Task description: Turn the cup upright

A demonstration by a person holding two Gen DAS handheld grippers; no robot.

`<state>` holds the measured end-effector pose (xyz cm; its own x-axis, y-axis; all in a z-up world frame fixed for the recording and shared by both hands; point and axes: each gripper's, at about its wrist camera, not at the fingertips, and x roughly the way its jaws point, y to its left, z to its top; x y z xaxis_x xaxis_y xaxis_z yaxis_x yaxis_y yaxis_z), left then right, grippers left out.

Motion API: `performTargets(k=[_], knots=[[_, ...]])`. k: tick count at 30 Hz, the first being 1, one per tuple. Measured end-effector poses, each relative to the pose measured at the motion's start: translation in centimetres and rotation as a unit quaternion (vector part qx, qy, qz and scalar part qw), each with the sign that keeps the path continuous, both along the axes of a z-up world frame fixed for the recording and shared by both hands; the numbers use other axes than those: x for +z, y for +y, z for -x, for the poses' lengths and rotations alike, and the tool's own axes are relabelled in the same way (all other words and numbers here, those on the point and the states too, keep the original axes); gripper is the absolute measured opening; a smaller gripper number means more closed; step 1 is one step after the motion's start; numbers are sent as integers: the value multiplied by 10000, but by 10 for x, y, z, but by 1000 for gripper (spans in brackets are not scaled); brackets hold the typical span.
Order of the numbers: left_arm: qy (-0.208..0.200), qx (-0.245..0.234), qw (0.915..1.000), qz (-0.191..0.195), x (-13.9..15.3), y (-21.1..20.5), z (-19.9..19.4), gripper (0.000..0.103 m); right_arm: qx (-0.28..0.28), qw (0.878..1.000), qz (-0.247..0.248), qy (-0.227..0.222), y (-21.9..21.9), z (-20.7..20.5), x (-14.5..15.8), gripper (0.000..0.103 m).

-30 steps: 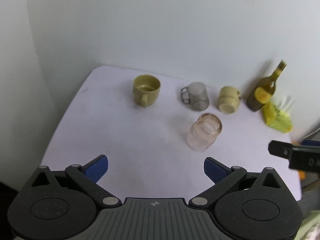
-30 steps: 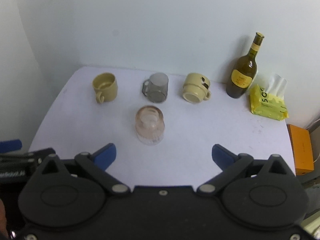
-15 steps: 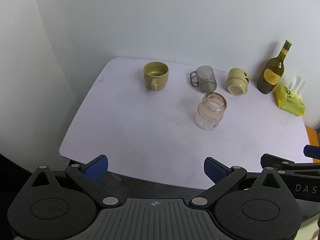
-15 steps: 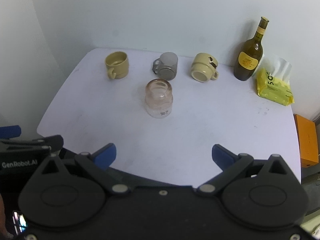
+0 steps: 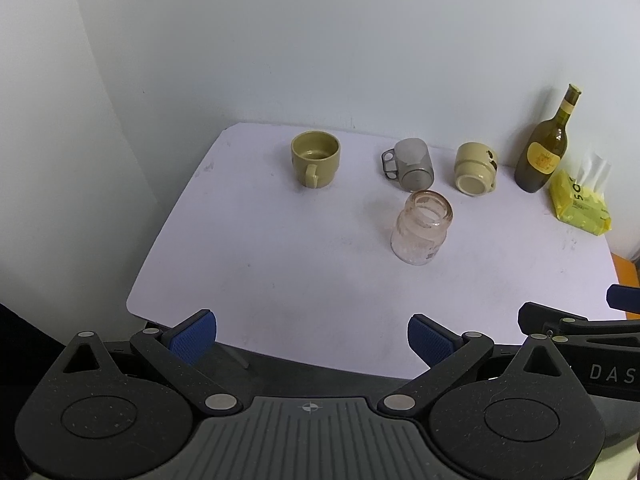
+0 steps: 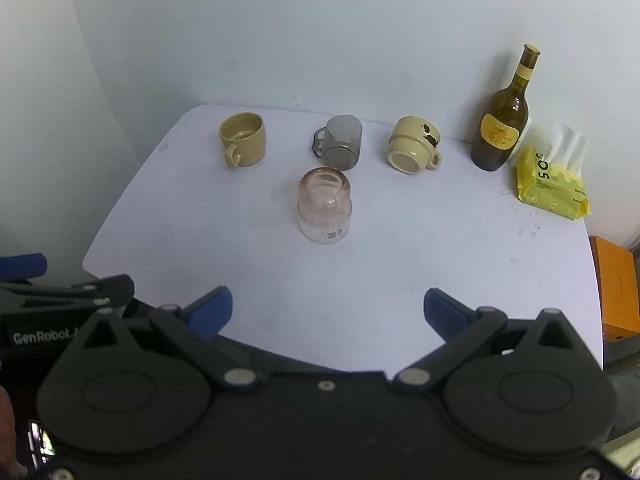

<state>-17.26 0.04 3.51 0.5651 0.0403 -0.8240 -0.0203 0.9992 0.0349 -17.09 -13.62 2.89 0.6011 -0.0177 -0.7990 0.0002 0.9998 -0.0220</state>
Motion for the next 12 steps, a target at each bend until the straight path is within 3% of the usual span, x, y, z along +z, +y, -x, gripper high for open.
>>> performTargets(k=[12], knots=[[-10,44,10000,4,2,2,1,103,1,10000,-85,15,1,1,-1,103]])
